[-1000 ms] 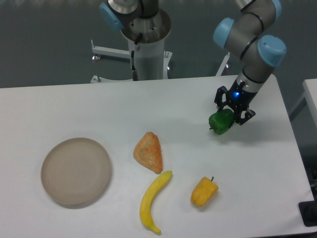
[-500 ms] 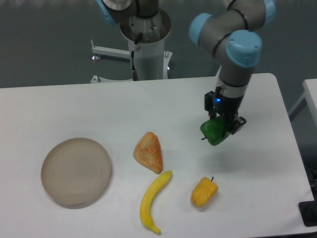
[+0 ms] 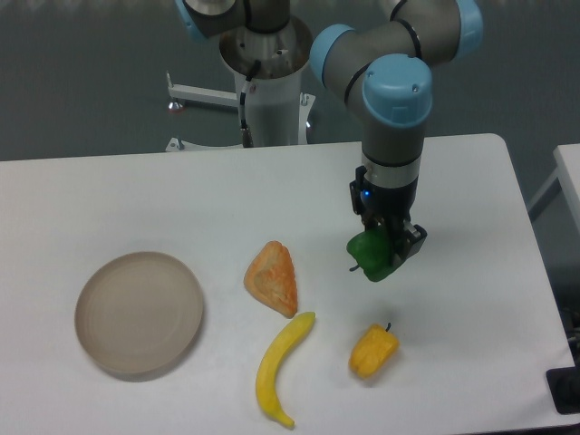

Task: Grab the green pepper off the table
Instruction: 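Lift the grasped green pepper off the table and carry it toward the bread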

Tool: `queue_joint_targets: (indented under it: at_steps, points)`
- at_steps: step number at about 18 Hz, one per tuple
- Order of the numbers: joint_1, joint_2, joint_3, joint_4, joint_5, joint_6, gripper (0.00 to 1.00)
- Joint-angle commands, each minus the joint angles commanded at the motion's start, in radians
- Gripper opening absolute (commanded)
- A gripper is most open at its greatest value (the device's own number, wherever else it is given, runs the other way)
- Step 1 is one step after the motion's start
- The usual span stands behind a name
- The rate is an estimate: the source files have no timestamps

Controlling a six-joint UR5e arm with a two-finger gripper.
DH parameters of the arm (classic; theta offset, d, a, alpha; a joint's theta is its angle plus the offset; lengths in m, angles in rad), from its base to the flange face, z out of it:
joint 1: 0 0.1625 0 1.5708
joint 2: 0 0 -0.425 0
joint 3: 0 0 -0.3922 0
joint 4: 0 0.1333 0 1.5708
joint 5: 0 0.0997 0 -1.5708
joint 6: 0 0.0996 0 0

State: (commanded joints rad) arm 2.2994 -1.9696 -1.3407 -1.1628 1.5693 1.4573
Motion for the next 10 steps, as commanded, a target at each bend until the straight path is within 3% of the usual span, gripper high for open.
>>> queue_joint_targets:
  at_steps: [10]
  points:
    - [-0.002, -0.015, 0.021, 0.002, 0.000, -0.002, 0.37]
